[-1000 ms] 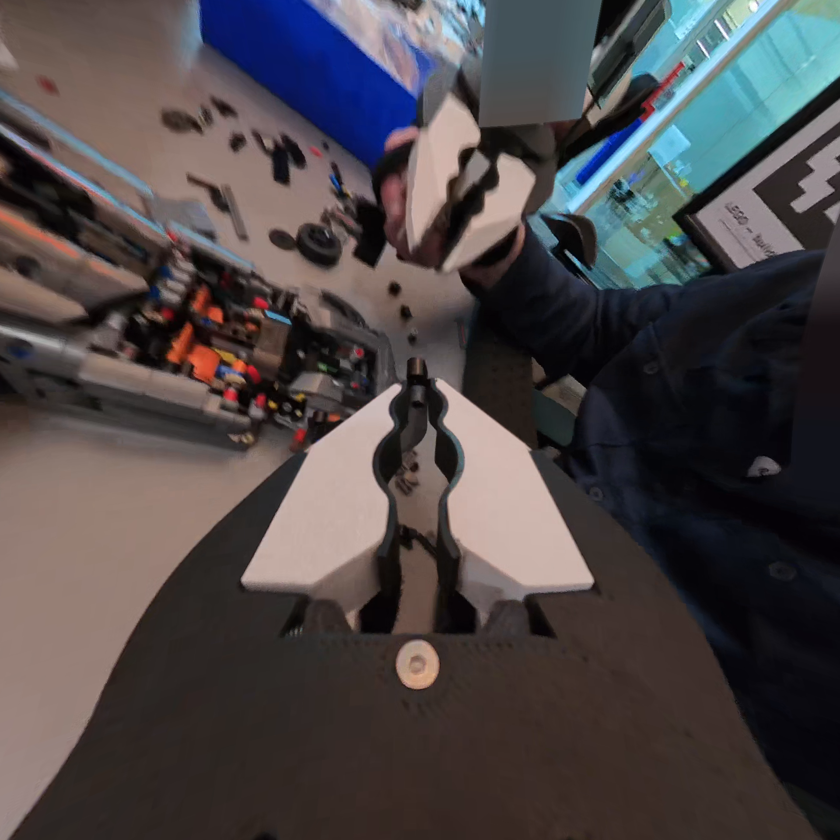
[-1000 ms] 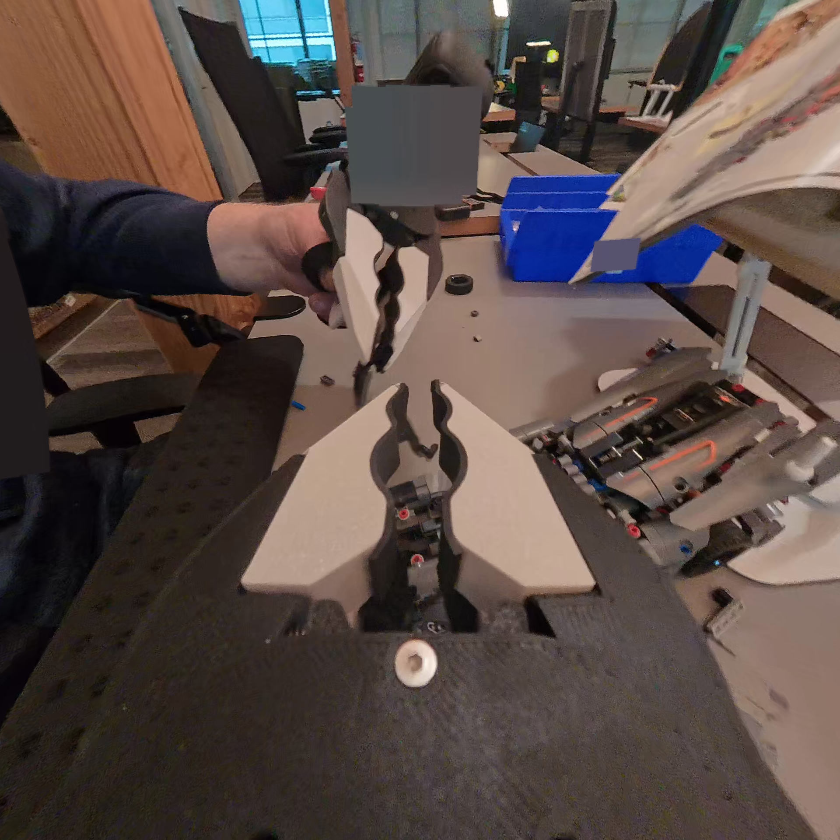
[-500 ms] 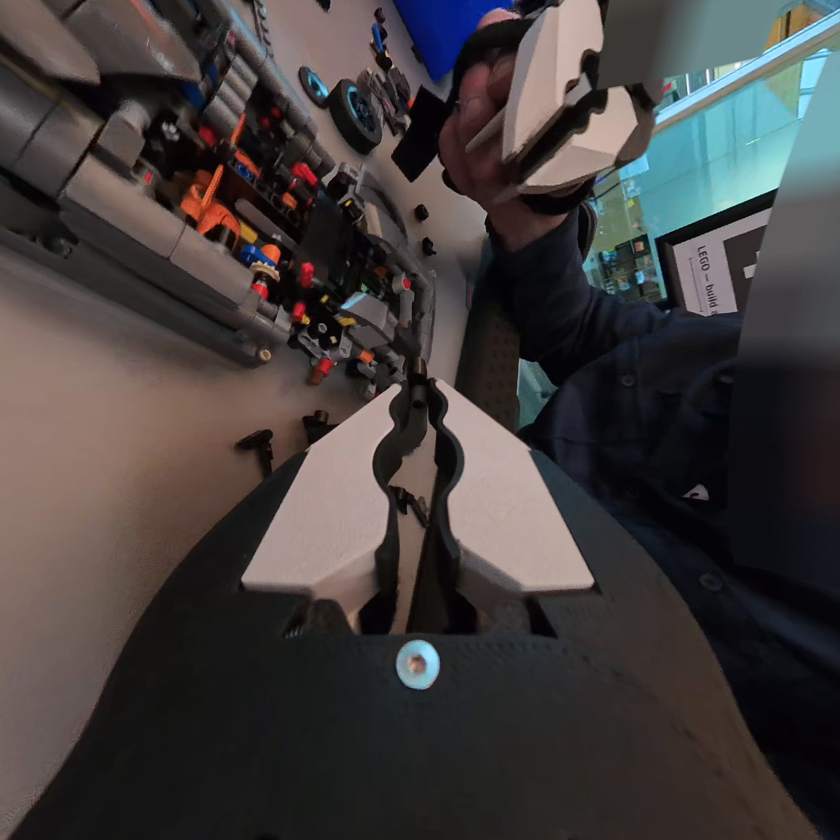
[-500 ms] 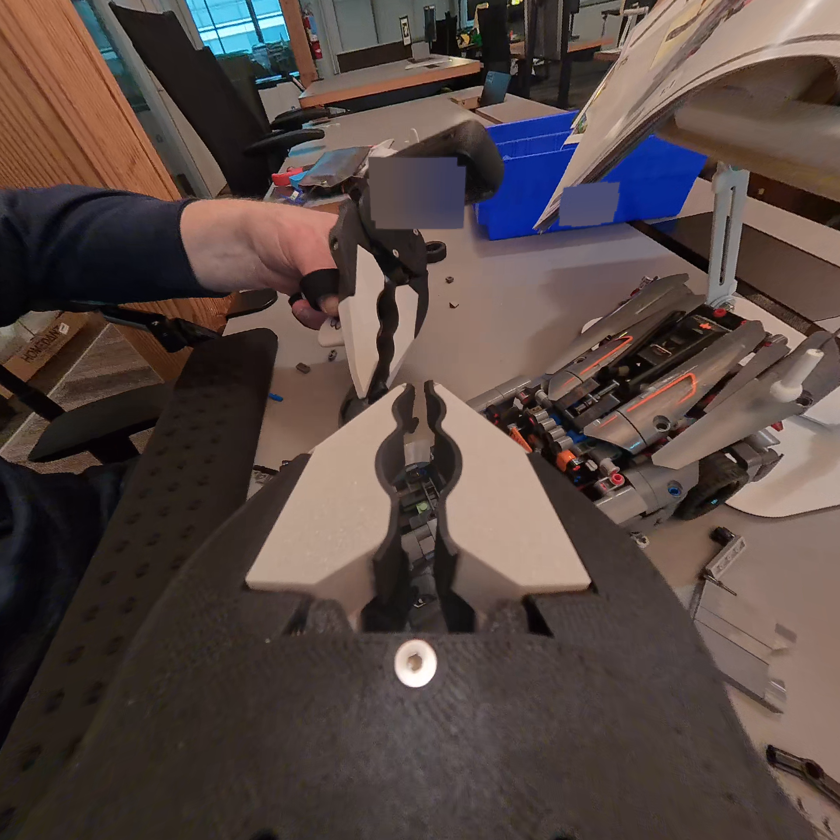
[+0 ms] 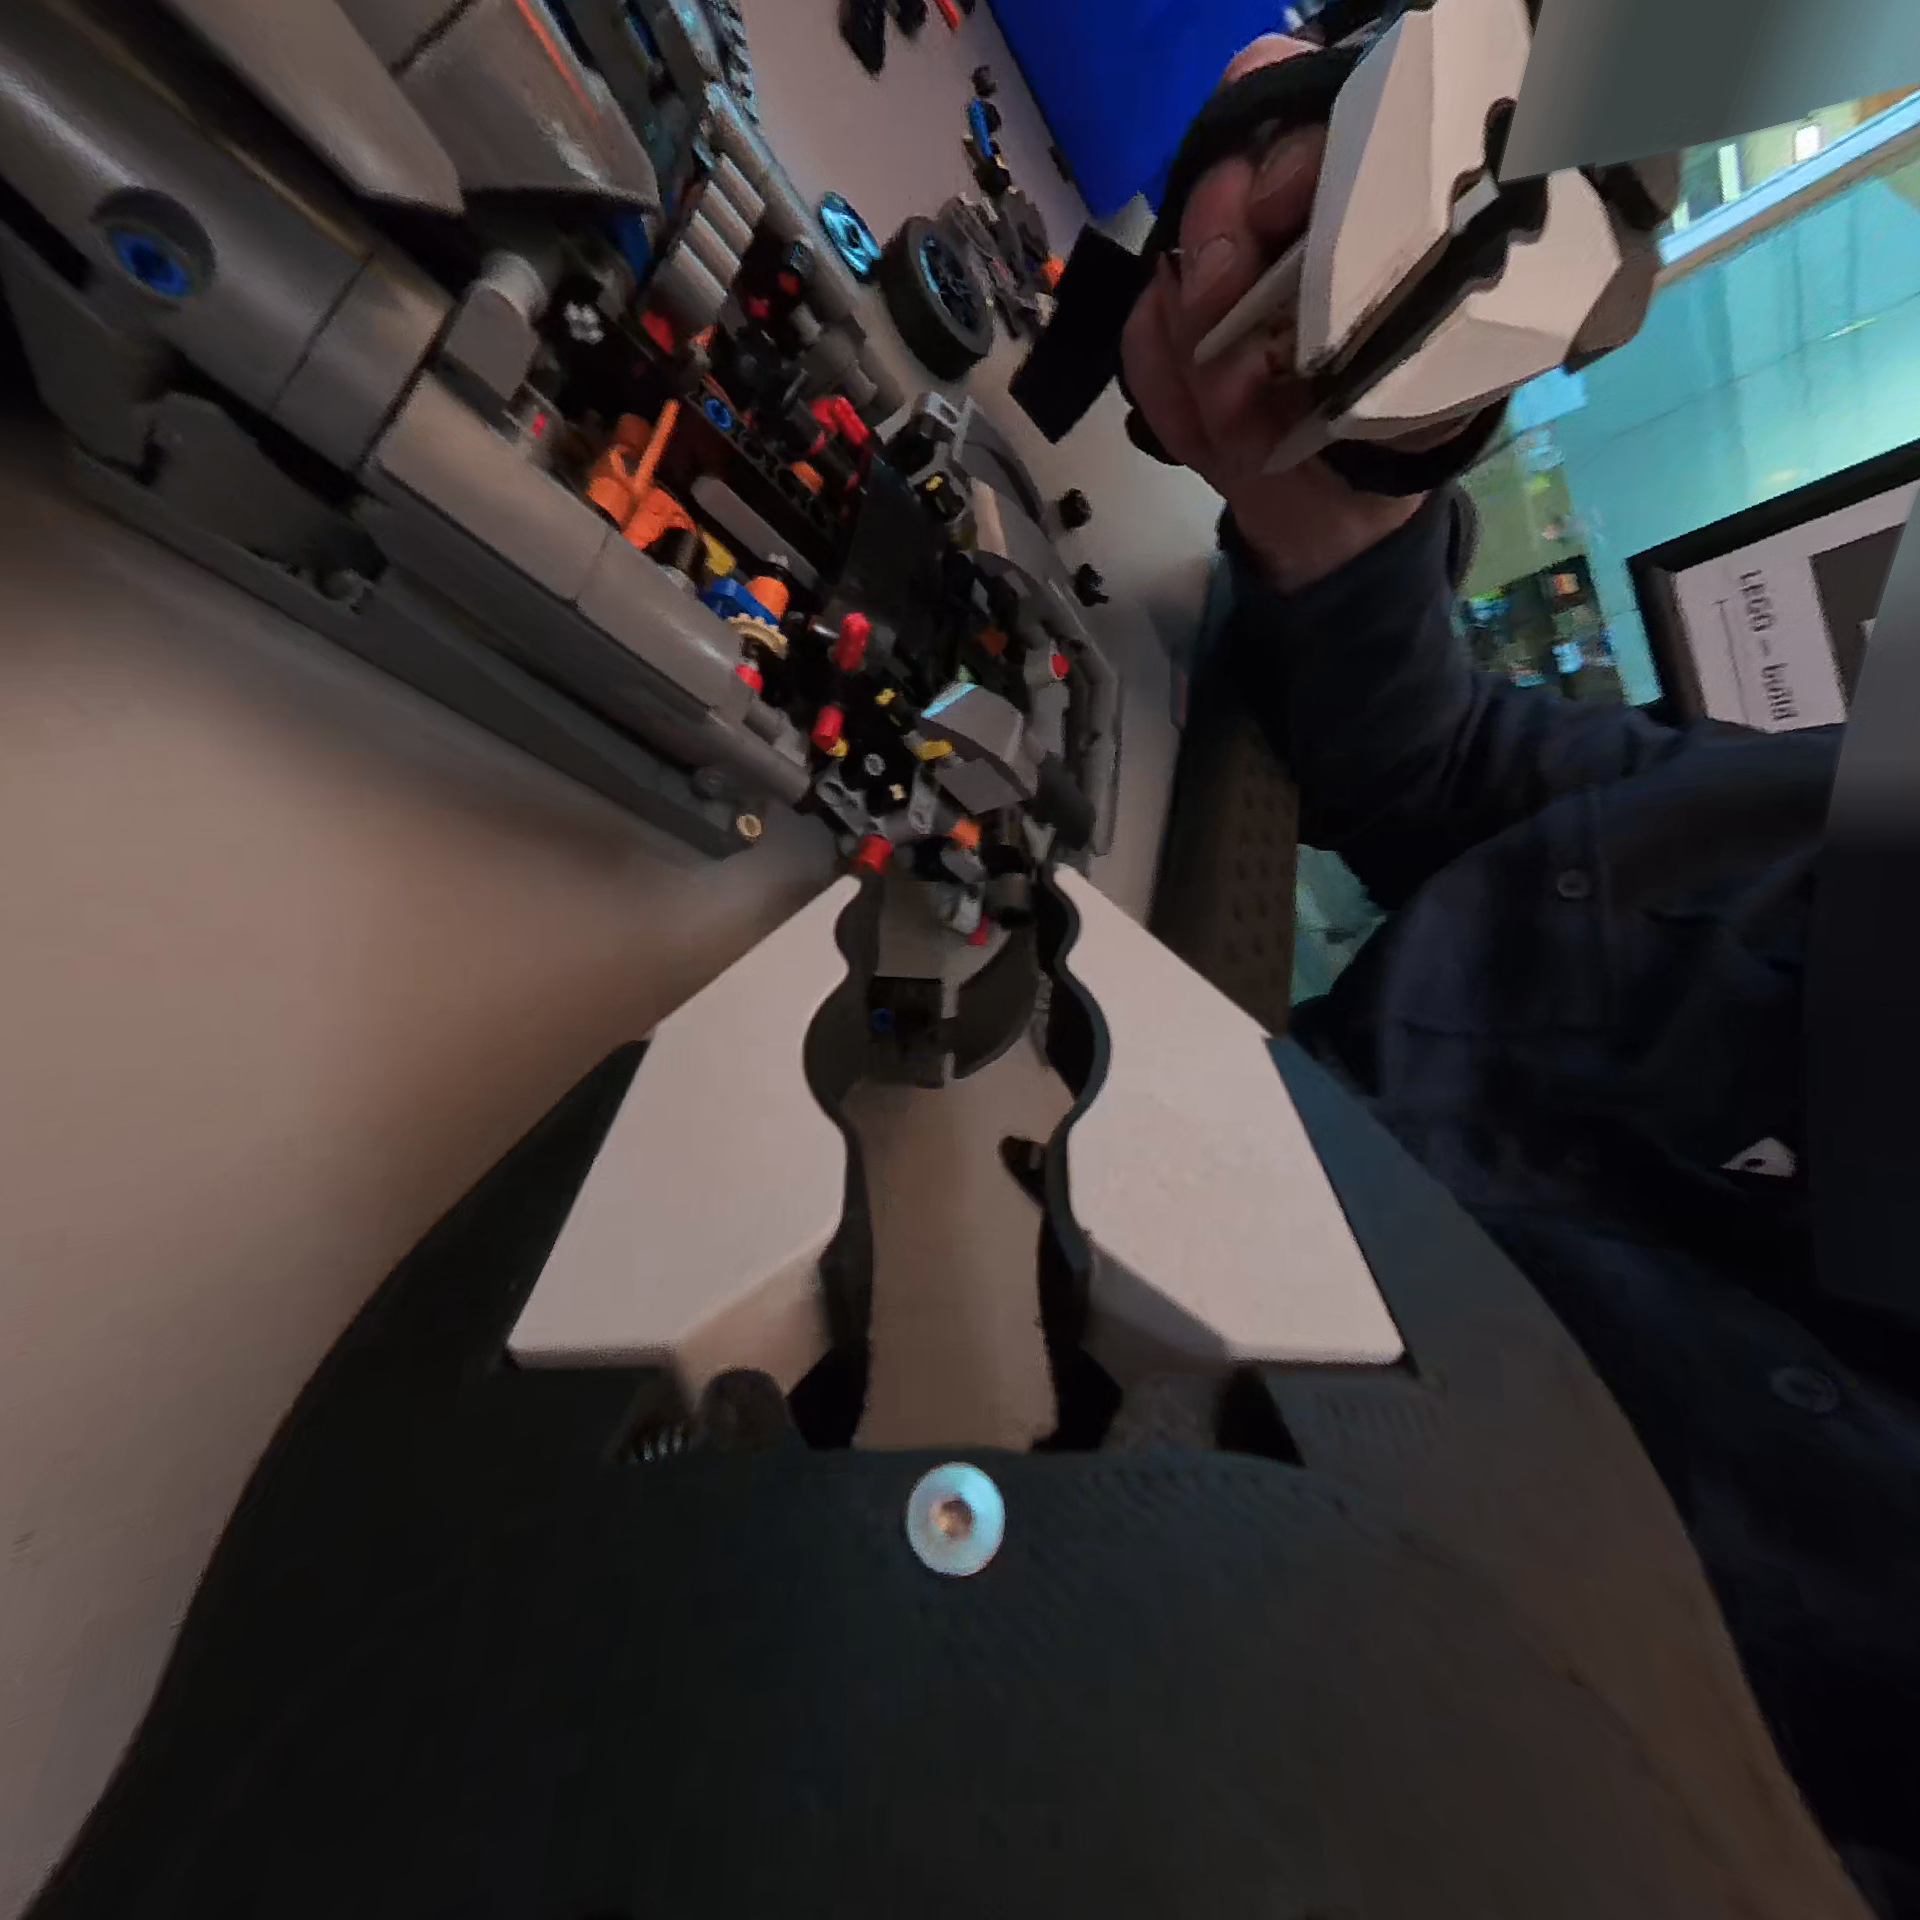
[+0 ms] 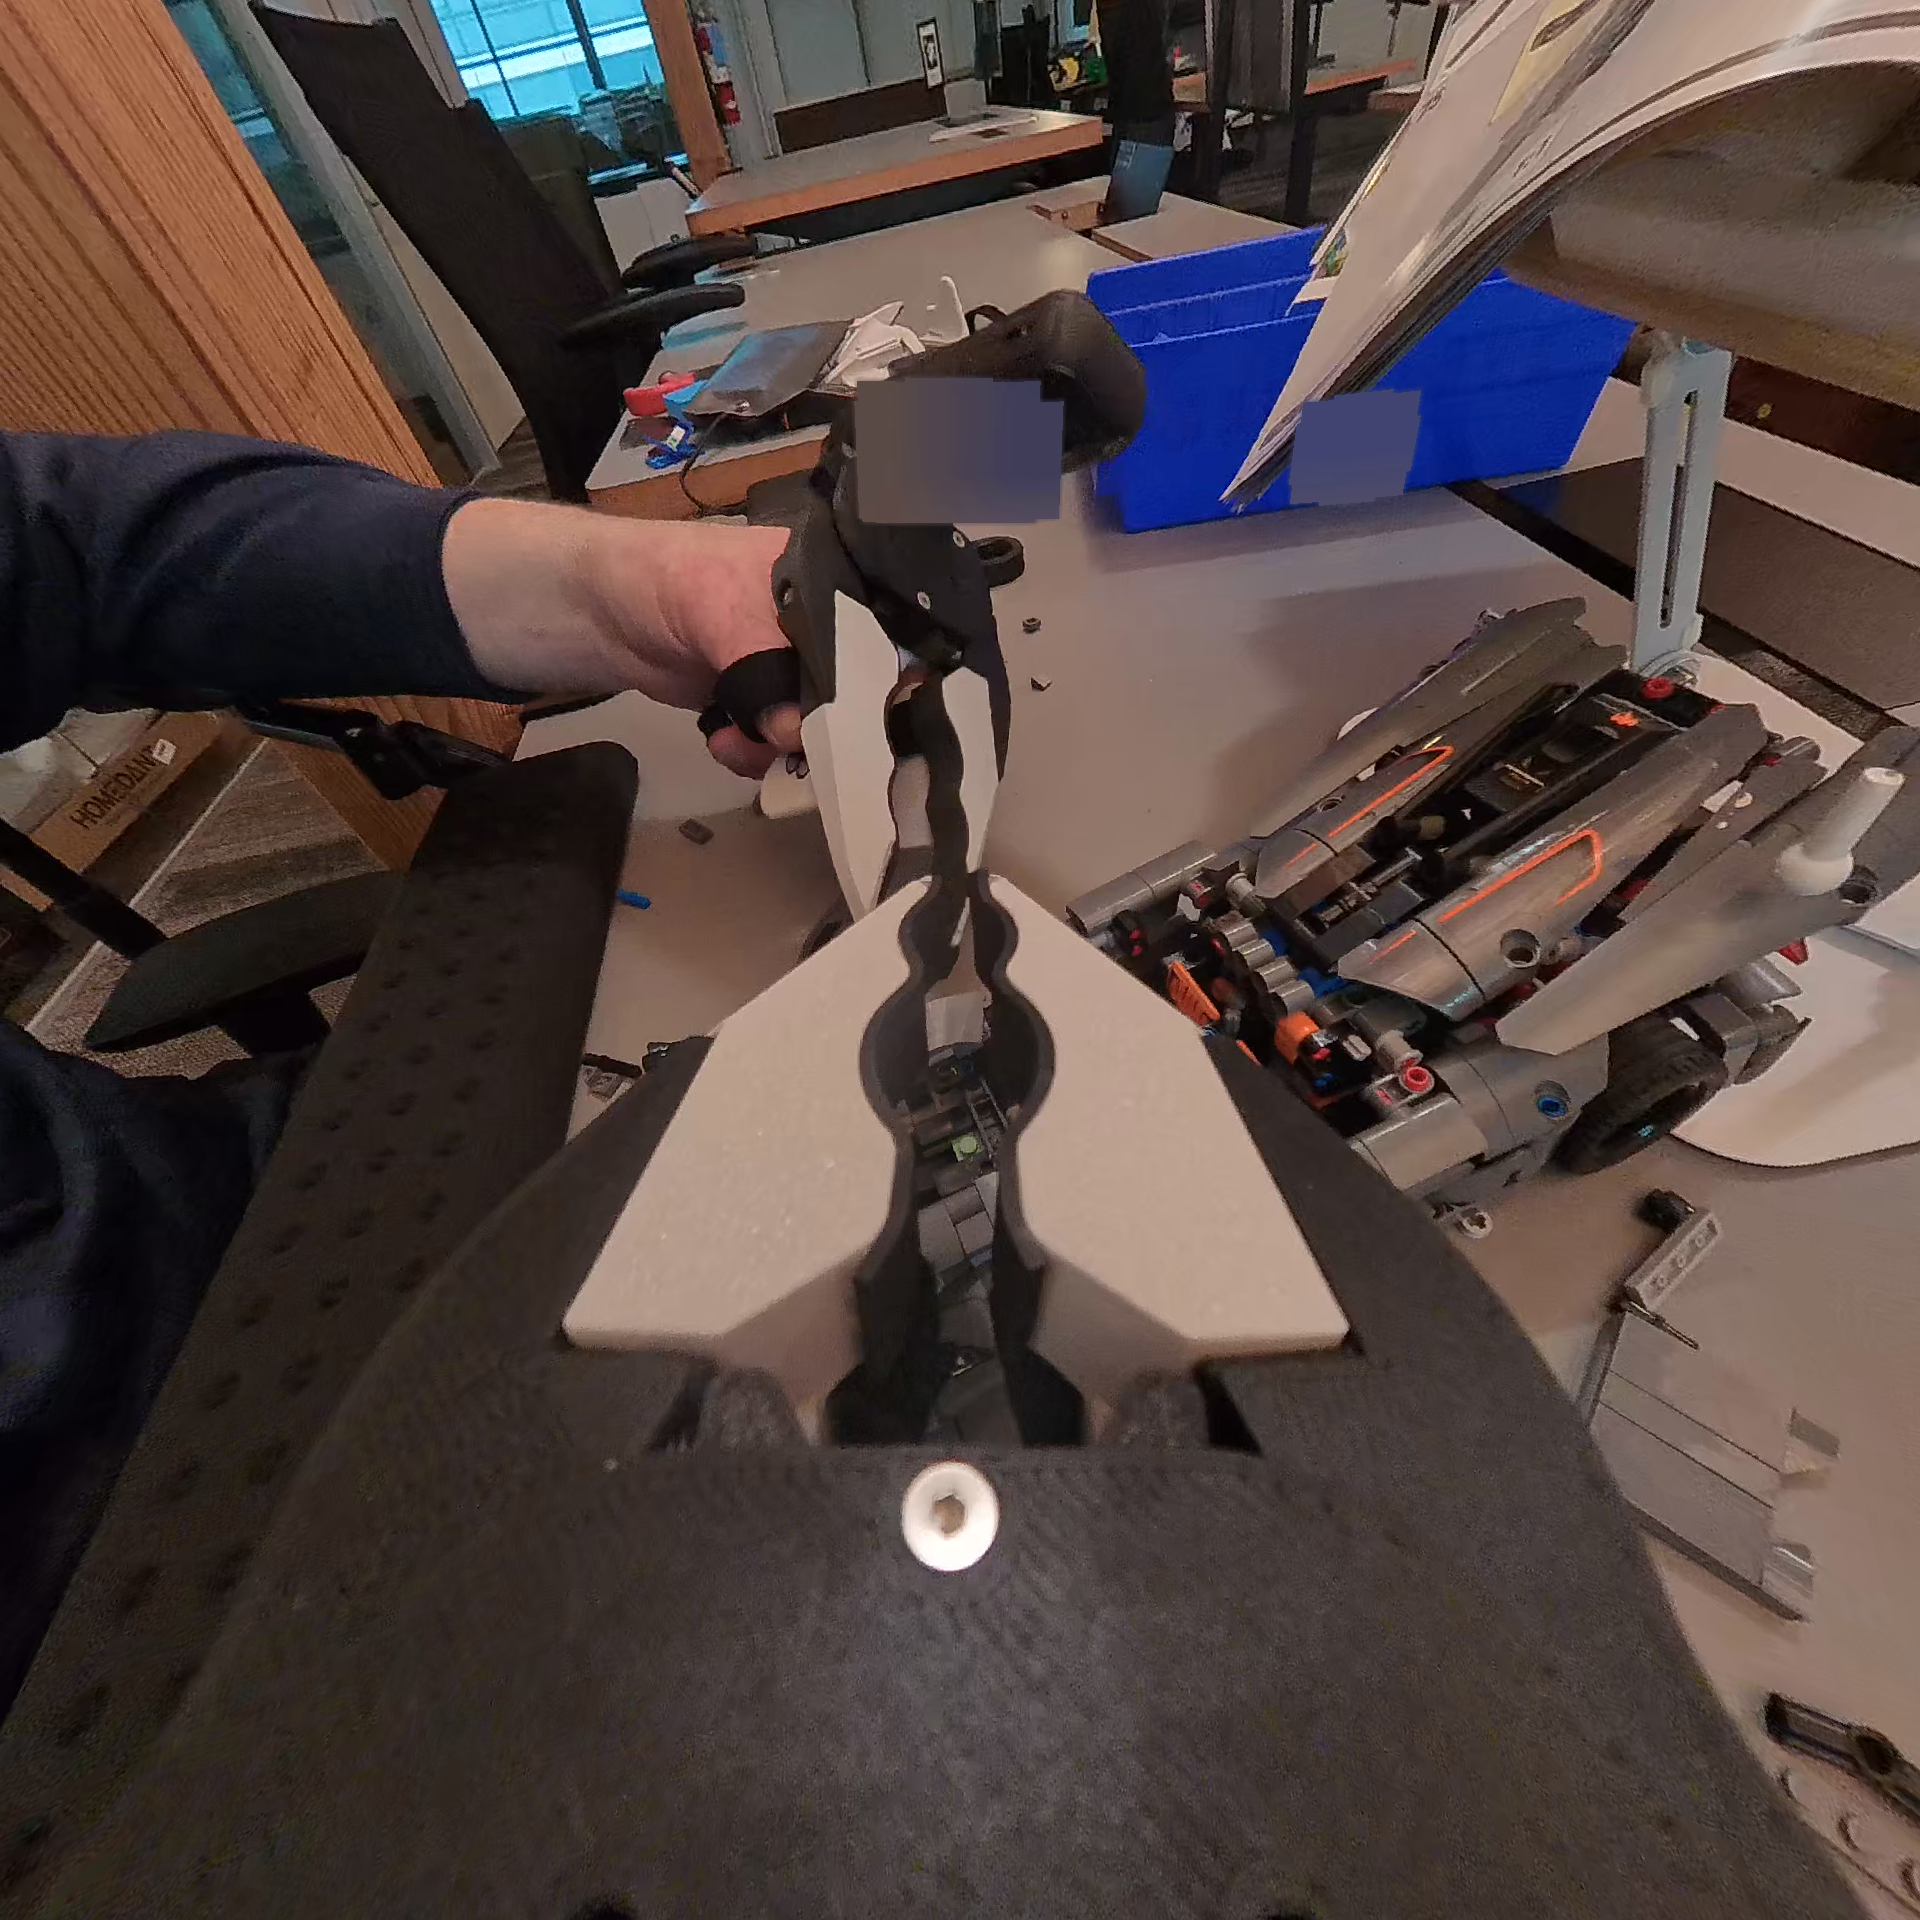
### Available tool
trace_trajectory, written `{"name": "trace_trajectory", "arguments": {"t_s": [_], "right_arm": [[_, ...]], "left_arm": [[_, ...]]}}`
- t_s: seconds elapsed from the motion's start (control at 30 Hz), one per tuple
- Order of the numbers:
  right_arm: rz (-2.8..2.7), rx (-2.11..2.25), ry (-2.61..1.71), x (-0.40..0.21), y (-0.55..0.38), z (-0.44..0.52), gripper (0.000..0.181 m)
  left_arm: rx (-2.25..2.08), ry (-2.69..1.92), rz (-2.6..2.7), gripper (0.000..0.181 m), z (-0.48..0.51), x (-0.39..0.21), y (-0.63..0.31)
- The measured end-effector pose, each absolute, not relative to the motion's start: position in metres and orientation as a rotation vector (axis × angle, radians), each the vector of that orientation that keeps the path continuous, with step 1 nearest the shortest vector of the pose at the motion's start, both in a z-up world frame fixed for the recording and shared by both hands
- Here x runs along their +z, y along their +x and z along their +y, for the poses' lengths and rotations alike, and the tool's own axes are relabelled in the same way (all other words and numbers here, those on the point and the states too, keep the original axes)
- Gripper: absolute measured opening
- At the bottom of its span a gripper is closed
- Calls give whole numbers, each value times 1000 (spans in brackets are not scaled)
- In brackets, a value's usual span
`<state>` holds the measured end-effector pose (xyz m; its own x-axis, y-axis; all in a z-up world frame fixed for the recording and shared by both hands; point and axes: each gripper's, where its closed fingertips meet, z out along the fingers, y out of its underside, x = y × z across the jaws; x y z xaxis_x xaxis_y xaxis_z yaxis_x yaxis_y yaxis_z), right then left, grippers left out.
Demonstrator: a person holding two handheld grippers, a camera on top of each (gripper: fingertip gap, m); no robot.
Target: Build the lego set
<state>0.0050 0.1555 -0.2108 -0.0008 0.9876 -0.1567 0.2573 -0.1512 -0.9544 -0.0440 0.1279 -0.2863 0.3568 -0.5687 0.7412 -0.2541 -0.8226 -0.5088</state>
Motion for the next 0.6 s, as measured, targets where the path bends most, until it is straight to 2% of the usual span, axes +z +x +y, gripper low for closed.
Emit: {"name": "trace_trajectory", "arguments": {"t_s": [0.13, 0.2, 0.23, 0.4, 0.6], "right_arm": [[-1334, 1212, -1513, -211, 5, 156, 2], [-1336, 1217, -1517, -213, 6, 157, 2], [-1341, 1221, -1517, -213, 5, 156, 3], [-1419, 1205, -1507, -219, 0, 144, 8], [-1561, 1110, -1495, -236, -19, 117, 11]], "left_arm": [[-1455, -2287, 751, 29, 127, -286, -48], [-1478, -2229, 765, 10, 125, -281, -48], [-1482, -2219, 768, 7, 125, -280, -49], [-1564, -2163, 732, 5, 122, -268, -49], [-1606, -1955, 726, 4, 119, -216, -29]]}}
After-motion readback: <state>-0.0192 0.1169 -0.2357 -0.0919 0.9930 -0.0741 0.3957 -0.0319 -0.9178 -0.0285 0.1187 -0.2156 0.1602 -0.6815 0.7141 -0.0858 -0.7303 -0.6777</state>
